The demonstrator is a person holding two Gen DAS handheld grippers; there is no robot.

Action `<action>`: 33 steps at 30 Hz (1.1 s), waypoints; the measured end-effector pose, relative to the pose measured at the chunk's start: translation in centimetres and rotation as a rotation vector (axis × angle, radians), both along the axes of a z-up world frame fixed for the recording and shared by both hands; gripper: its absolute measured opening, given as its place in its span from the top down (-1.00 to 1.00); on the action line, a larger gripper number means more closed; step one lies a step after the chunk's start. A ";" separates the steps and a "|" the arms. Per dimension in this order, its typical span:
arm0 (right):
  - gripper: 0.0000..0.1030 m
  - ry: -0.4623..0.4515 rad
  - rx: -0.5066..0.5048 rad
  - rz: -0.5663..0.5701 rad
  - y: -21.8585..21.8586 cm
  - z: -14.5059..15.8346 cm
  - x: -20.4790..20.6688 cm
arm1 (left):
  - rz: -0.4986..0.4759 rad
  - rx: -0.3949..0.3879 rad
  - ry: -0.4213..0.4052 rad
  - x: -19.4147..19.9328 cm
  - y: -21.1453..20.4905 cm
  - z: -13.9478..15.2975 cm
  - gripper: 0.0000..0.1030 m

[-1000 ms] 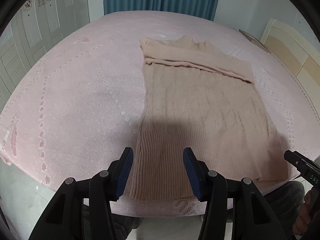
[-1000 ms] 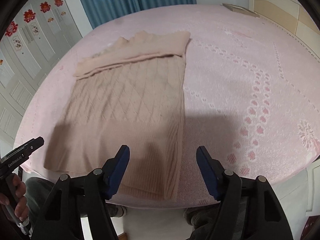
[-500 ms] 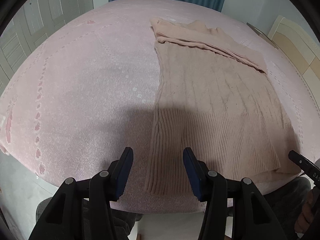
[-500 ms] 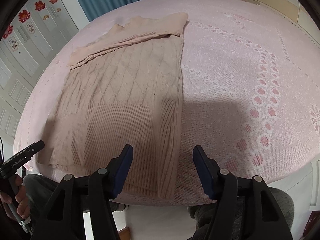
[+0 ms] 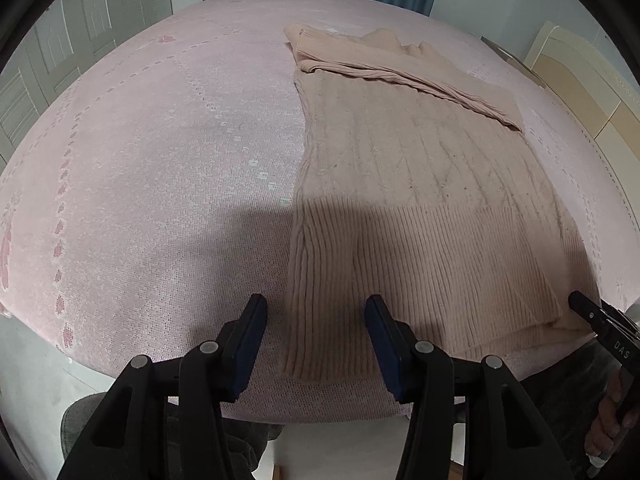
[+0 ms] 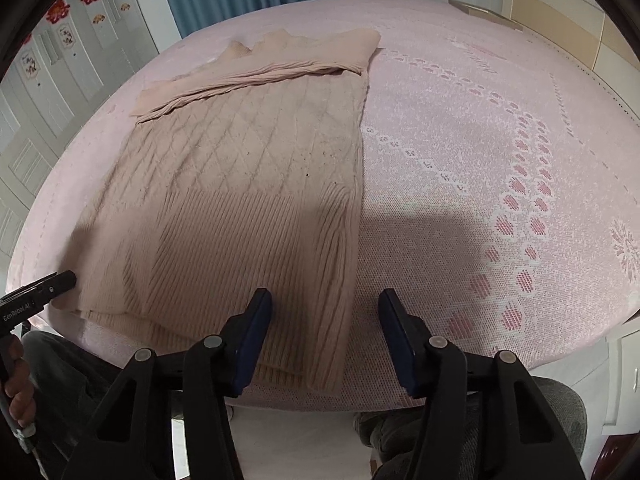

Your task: Fold small clothes

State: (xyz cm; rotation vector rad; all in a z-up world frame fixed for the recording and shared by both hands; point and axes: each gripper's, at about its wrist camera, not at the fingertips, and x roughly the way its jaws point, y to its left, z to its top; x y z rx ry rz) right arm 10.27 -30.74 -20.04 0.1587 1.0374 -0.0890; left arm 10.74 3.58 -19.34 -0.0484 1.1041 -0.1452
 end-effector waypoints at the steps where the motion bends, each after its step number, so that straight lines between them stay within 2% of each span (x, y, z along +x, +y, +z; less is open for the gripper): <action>1: -0.05 -0.007 0.002 -0.004 0.0 0.0 -0.1 | -0.002 -0.004 -0.002 0.0 0.0 0.0 0.10; 9: -0.01 -0.045 0.004 -0.032 0.1 0.0 -0.5 | -0.003 -0.051 0.003 0.0 0.2 -0.1 0.34; 14: 0.06 -0.051 0.013 -0.042 0.1 0.0 -0.5 | 0.004 -0.093 0.014 0.2 0.7 -0.2 0.65; 17: 0.20 -0.050 0.031 -0.035 0.2 0.0 -0.3 | 0.016 -0.113 0.024 0.4 0.9 -0.3 0.64; 19: 0.43 -0.052 0.054 -0.026 0.2 0.0 -0.3 | 0.020 -0.117 0.028 0.5 0.8 -0.4 0.63; 21: 0.52 -0.051 0.085 -0.022 0.2 0.0 -0.4 | 0.019 -0.124 0.030 0.5 0.8 -0.4 0.59; 26: 0.56 -0.053 0.152 -0.032 -0.4 -0.2 -0.7 | 0.028 -0.144 0.036 0.7 1.2 -0.4 0.59; 28: 0.62 -0.052 0.168 -0.033 -0.5 -0.2 -0.7 | 0.028 -0.152 0.037 0.8 1.3 -0.5 0.71; 31: 0.88 -0.059 0.197 -0.042 -0.9 -0.2 -0.8 | 0.030 -0.183 0.040 0.9 1.6 -0.4 0.80; 33: 0.89 -0.066 0.215 -0.051 -1.2 -0.1 -0.9 | 0.035 -0.201 0.039 0.8 1.8 -0.4 0.81</action>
